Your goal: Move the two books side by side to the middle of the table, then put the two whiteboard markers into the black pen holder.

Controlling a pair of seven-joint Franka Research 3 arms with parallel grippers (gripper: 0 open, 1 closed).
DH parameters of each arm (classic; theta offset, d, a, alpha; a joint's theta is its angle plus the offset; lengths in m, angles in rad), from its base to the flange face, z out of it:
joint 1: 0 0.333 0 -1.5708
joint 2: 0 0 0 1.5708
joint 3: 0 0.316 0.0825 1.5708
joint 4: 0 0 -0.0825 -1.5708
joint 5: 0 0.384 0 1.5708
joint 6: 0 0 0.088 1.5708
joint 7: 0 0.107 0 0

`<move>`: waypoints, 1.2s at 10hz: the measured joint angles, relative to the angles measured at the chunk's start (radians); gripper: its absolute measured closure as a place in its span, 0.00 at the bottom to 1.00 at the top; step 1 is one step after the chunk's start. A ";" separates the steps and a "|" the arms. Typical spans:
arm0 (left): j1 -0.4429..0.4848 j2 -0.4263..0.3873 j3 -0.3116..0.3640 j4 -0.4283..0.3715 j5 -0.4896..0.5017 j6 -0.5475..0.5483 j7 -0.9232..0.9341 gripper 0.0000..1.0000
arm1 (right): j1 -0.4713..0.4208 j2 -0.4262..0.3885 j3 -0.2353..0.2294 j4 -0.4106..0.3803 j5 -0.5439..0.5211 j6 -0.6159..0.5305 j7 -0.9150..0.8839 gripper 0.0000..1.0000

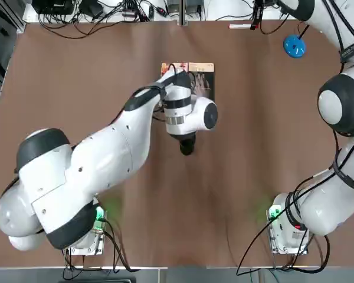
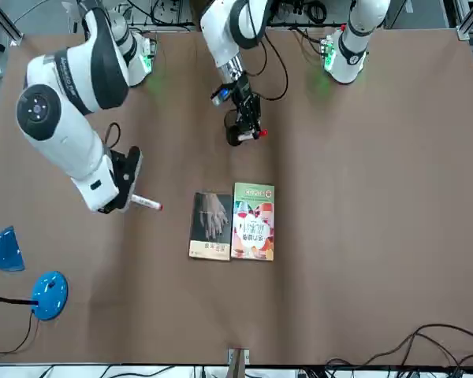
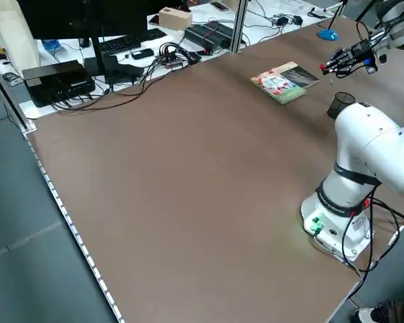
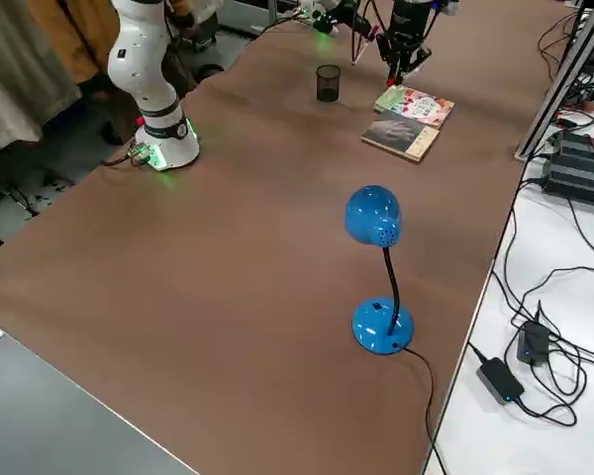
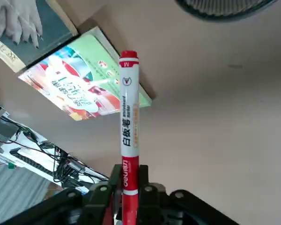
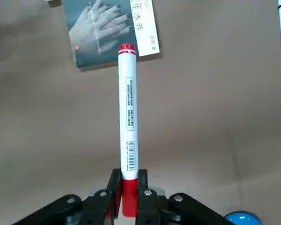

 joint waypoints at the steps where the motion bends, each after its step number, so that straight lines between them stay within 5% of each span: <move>1: -0.002 -0.001 -0.011 0.004 0.000 -0.003 0.000 0.83 | 0.000 0.009 0.000 0.000 0.000 0.006 0.006 0.83; 12: -0.005 -0.022 -0.141 0.045 -0.005 -0.115 -0.005 0.83 | 0.021 0.017 -0.001 0.000 0.000 0.011 0.055 0.83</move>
